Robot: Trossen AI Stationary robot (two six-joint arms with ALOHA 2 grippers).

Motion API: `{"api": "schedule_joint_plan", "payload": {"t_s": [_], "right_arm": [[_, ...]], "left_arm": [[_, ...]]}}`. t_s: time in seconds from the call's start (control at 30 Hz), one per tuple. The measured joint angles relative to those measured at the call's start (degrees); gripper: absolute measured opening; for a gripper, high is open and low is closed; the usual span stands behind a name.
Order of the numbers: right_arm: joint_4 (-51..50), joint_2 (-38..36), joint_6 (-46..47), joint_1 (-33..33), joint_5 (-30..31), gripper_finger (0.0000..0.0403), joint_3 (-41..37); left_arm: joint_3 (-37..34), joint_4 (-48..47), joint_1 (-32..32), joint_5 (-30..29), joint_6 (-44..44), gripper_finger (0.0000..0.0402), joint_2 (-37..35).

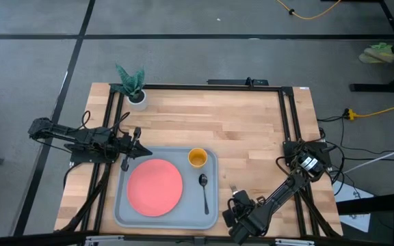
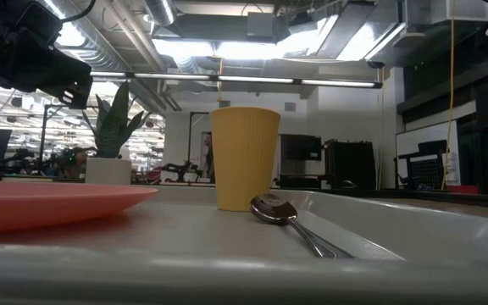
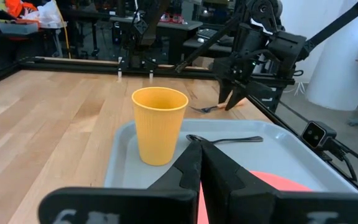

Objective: Pick and place plate/cup/fork/spoon on tray
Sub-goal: Put the orange fork on the gray tray

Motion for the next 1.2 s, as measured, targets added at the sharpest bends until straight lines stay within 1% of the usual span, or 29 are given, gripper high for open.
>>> {"api": "schedule_joint_plan", "payload": {"t_s": [0.33,0.47,0.63,0.73,0.87,0.93,1.0,1.1,1.2], "right_arm": [[0.7,0.0,6.2,-0.1,-0.3,0.0049,0.0],[0.7,0.0,6.7,-0.1,-0.4,0.0047,0.0],[0.6,0.0,10.5,-0.1,-0.5,0.0047,0.3],[0.0,0.1,11.1,-0.1,-0.7,0.0047,1.1],[-1.6,0.7,11.6,-0.1,-1.9,0.0047,5.5],[-5.8,-0.1,12.8,0.0,-2.0,0.0047,8.9],[-10.2,-0.5,14.1,0.1,-0.7,0.0047,12.9],[-15.9,-0.5,15.6,0.0,3.9,0.0047,17.0],[-14.8,-0.5,15.4,-0.3,9.2,0.0047,19.7]], "left_arm": [[0.0,0.0,0.0,0.0,0.0,0.0000,0.0],[0.0,0.0,0.0,0.0,0.0,0.0000,0.0],[0.0,0.0,0.0,0.0,0.0,0.0000,0.0],[0.0,0.0,0.0,0.0,0.0,0.0000,0.0],[0.0,0.0,0.0,0.0,0.0,0.0000,0.0],[0.0,0.0,0.0,0.0,0.0,0.0000,0.0],[0.0,0.0,0.0,0.0,0.0,0.0000,0.0],[0.0,0.0,0.0,0.0,0.0,0.0000,0.0],[0.0,0.0,0.0,-0.3,0.0,0.0000,0.0]]}}
